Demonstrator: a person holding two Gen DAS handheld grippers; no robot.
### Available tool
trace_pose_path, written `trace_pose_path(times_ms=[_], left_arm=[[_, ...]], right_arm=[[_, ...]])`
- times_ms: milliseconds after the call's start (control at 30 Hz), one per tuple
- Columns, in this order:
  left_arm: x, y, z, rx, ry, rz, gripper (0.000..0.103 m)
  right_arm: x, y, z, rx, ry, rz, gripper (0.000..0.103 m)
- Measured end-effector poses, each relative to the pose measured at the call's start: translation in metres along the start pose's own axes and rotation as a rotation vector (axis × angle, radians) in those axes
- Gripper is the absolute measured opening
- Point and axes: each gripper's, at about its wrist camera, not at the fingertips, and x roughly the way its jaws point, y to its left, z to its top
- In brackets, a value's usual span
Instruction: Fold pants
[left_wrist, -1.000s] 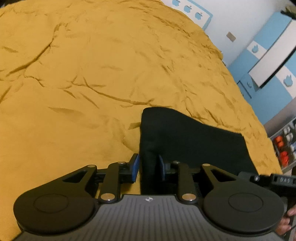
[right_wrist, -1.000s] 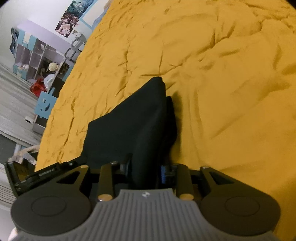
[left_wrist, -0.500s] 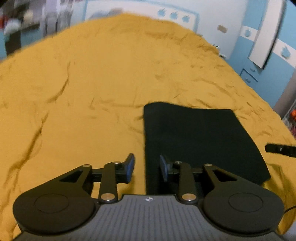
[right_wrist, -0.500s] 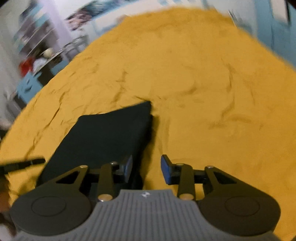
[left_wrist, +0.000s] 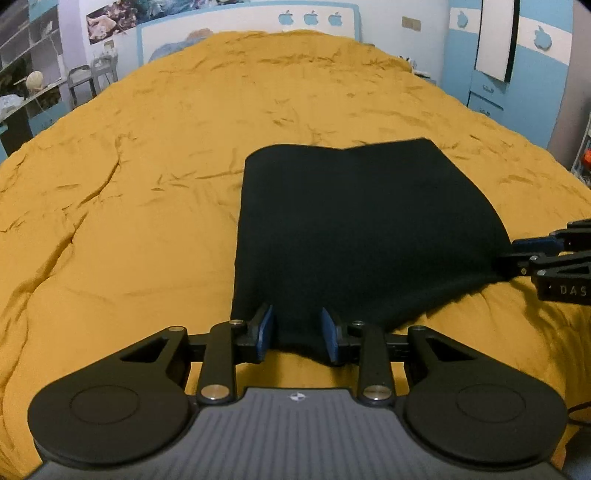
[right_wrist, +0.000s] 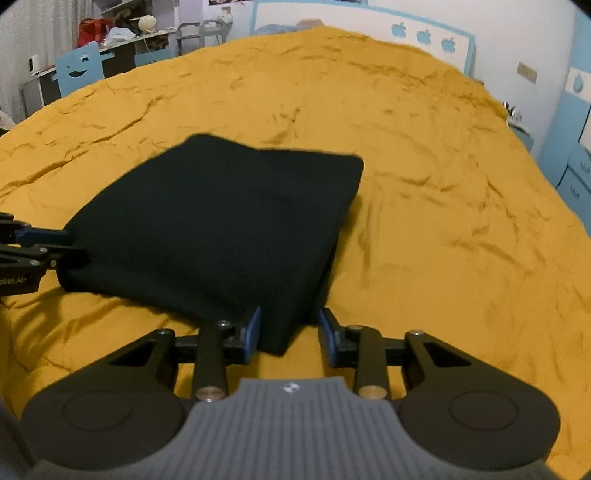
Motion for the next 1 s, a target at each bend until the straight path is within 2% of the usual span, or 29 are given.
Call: trace_pose_path(times_ms=[133,200,267,367,433,500,567,600,667,767,900,1000], left_arm=[[-0.015,0.001,0.009,0.015,0.003,0.0,0.036],[-0.026,0.001,0.017,0.018,-0.026,0.011,0.037],[-0.043,0.0,0.029,0.02,-0.086,0.035,0.046],[-0.075,-0.005,0.045,0.028,-0.203,0.083,0.061],[-0.098,-0.011,0.054,0.035,-0.278,0.107,0.081],[-0.12,-0.018,0.059,0.037,-0.352,0.111,0.093],[-0.138,-0.026,0.059,0.028,-0.412,0.13,0.094],[-0.144,-0.03,0.059,0.019,-0.424,0.144,0.094],[-0.15,-0.039,0.058,0.001,-0.431,0.167,0.094],[-0.153,-0.045,0.047,-0.04,-0.409,0.184,0.094],[-0.143,-0.038,0.028,-0.101,-0.316,0.175,0.094],[-0.128,-0.034,0.014,-0.144,-0.211,0.168,0.094]], right_arm=[[-0.015,-0.001,0.006,0.002,-0.006,0.003,0.028],[-0.03,-0.006,0.015,0.02,-0.034,-0.005,0.028],[-0.049,-0.009,0.026,0.037,-0.08,-0.014,0.031],[-0.084,-0.012,0.043,0.072,-0.168,-0.003,0.045],[-0.11,-0.011,0.051,0.083,-0.239,-0.002,0.062],[-0.135,-0.005,0.053,0.075,-0.322,-0.019,0.074],[-0.154,0.003,0.053,0.059,-0.368,-0.029,0.082],[-0.163,0.009,0.05,0.054,-0.385,-0.036,0.081],[-0.174,0.016,0.044,0.052,-0.4,-0.032,0.082],[-0.181,0.028,0.026,0.085,-0.375,-0.037,0.082],[-0.176,0.042,0.0,0.097,-0.315,-0.042,0.082],[-0.166,0.05,-0.015,0.103,-0.258,-0.03,0.082]])
